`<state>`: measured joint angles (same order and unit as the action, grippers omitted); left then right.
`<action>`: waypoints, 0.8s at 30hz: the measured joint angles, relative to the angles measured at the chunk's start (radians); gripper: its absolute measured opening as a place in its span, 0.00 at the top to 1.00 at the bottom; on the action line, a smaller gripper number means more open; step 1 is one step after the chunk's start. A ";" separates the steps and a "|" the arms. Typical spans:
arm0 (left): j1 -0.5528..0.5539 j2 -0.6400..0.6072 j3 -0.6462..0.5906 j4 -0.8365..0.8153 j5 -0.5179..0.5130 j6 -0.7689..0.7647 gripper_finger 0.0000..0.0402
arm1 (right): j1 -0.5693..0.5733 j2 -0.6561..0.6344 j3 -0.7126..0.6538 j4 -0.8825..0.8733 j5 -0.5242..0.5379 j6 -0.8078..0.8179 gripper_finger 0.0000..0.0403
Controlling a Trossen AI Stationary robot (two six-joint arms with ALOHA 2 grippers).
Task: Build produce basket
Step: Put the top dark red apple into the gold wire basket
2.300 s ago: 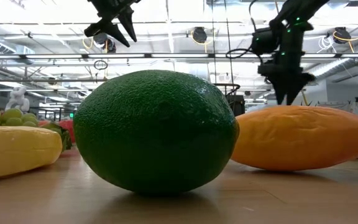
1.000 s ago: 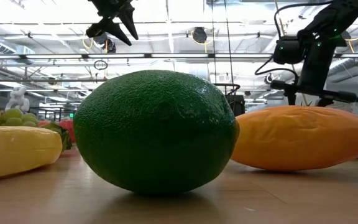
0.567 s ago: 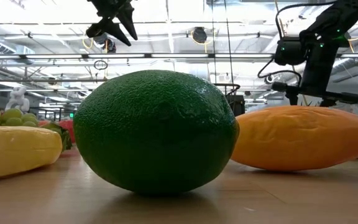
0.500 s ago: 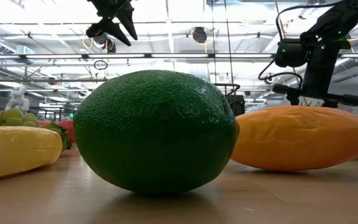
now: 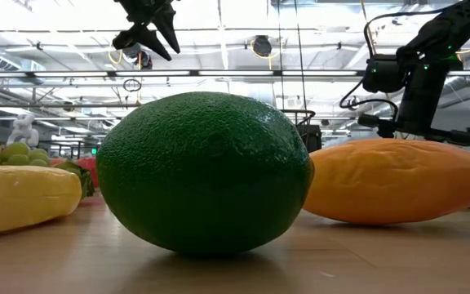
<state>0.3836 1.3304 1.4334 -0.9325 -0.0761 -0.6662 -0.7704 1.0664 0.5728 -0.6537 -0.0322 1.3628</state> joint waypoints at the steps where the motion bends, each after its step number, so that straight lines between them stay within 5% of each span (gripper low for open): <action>1: 0.000 0.000 0.000 0.000 0.000 0.000 0.70 | 0.000 0.000 0.000 0.000 -0.001 -0.007 0.64; 24: 0.000 0.000 0.000 0.000 -0.001 0.000 0.70 | 0.000 0.000 0.000 0.000 -0.019 -0.051 0.92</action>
<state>0.3836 1.3303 1.4334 -0.9321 -0.0771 -0.6662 -0.7704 1.0664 0.5732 -0.6539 -0.0517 1.3114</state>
